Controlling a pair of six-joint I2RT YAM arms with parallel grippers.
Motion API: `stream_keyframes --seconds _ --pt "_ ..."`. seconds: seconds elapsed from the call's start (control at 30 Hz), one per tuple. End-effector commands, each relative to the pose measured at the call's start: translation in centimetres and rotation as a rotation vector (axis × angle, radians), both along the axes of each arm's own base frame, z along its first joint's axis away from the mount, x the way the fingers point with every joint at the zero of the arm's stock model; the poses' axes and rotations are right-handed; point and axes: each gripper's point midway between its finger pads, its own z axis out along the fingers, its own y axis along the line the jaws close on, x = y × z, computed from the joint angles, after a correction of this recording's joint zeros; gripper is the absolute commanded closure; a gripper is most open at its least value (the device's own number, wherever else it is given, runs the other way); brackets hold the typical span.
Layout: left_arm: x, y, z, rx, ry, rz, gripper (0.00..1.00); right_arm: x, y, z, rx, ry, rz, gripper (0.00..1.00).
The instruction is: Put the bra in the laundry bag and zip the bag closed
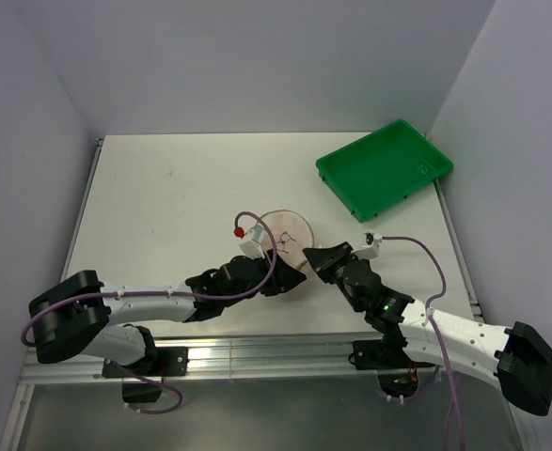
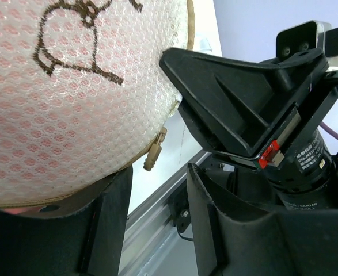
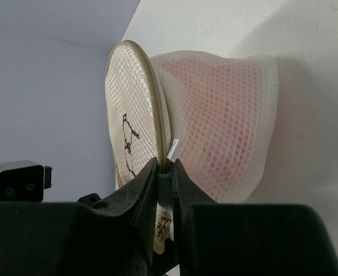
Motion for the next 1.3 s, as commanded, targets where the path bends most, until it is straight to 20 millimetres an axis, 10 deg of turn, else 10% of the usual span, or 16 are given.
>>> stream_keyframes --seconds 0.0,0.73,1.27 --pt "0.8 -0.1 1.2 -0.037 -0.029 0.005 0.52 0.3 0.3 1.9 0.025 -0.046 -0.003 1.0" --pt "1.6 -0.3 2.6 -0.066 -0.06 -0.003 1.0 0.2 0.3 0.8 0.008 -0.029 0.006 1.0" --pt "-1.3 4.4 0.2 0.034 -0.024 -0.036 1.0 2.9 0.0 2.2 -0.053 -0.055 0.027 1.0"
